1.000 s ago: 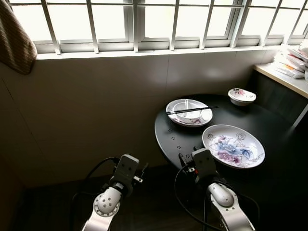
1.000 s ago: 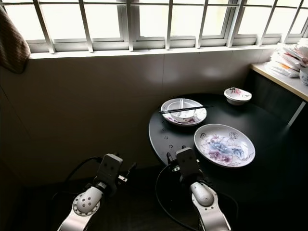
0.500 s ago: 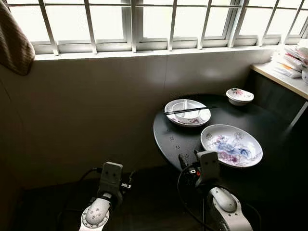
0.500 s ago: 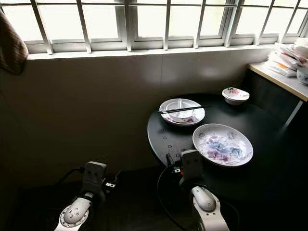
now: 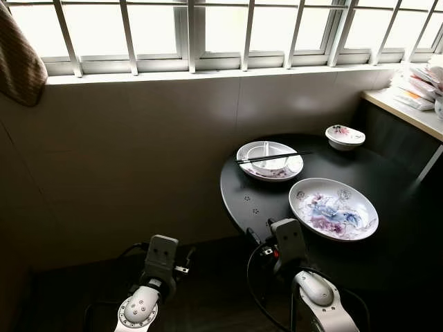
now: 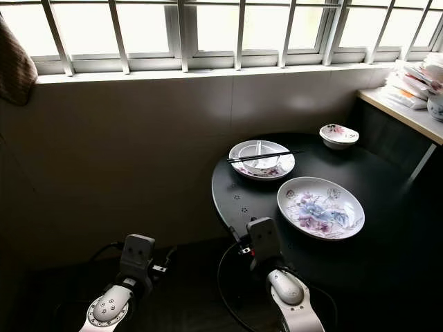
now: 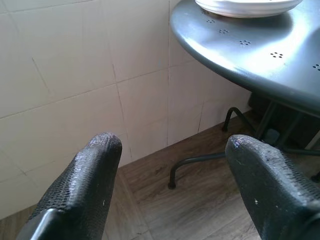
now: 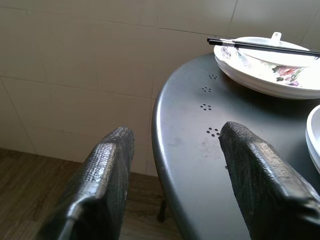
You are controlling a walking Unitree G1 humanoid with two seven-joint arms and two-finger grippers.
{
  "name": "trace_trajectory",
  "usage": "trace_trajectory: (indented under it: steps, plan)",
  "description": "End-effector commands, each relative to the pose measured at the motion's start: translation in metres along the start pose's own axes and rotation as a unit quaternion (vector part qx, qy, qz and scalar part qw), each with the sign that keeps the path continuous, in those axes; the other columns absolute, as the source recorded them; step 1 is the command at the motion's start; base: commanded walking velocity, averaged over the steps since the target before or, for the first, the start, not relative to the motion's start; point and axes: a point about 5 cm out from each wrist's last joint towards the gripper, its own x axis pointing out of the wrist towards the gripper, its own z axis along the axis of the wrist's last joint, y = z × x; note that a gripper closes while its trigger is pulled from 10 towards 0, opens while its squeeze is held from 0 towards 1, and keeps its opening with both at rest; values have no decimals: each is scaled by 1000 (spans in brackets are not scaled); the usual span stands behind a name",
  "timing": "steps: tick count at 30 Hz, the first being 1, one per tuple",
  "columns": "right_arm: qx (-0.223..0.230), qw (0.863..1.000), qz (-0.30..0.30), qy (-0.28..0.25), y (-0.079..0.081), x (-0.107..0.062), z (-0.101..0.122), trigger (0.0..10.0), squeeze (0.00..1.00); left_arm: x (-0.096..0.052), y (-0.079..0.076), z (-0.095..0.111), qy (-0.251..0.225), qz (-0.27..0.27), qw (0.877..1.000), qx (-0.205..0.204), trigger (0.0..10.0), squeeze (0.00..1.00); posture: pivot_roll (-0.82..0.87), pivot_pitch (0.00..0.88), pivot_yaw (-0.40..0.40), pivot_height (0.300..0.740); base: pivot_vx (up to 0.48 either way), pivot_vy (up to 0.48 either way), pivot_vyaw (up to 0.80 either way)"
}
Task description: Kitchen organization
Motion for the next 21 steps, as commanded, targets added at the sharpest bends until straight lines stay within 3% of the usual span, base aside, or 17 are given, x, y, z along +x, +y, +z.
trace_trajectory:
  steps: [1, 21]
  plan:
    - [-12, 1000, 3, -3, -2, 2, 5, 10000, 0, 2, 1, 2, -3, 2, 1000, 1, 10000, 0, 23, 0, -26, 740, 0, 0, 0]
    - [-17, 1000, 6, -1, -1, 3, 4, 10000, 0, 3, 2, 3, -15, 3, 1000, -6, 10000, 0, 37, 0, -30, 740, 0, 0, 0]
